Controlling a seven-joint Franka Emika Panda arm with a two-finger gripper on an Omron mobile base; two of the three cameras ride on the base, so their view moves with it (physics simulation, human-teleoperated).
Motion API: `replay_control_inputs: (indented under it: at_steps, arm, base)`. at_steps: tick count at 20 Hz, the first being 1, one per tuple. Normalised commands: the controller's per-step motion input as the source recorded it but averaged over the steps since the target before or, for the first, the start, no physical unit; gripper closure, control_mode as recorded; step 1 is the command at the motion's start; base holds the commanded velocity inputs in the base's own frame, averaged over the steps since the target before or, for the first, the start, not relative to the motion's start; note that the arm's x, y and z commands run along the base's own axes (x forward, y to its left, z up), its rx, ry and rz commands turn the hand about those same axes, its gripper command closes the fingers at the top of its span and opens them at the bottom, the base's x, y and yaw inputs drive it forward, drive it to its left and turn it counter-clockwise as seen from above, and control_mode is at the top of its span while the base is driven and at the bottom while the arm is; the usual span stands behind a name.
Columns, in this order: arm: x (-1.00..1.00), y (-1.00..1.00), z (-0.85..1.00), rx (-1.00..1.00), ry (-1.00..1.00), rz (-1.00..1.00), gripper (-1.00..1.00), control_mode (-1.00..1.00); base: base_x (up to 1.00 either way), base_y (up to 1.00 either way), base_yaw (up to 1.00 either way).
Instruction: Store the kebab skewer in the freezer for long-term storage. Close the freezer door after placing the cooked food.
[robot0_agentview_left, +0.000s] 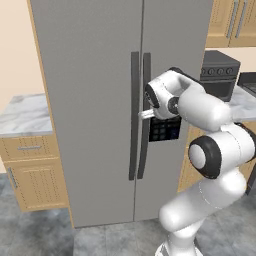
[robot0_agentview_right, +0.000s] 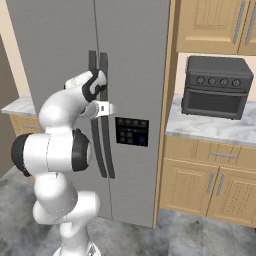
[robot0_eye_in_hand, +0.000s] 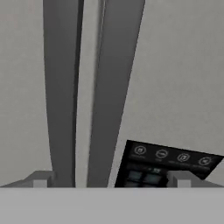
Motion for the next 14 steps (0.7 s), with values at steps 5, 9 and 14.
replay_control_inputs:
  at_steps: [5,9,14]
  arm:
    - [0.00,-0.08,1.00,0.16,-0.19,-0.05,-1.00,-1.00]
    - [0.00,-0.22,1.00,0.07,-0.19,-0.20,-1.00,-1.00]
    - [0.02,-0.25,1.00,0.05,-0.19,-0.27,-1.00,-1.00]
  base:
    - [0.00,0.00,0.00]
    - [0.00,0.00,0.00]
    - [0.00,0.00,0.00]
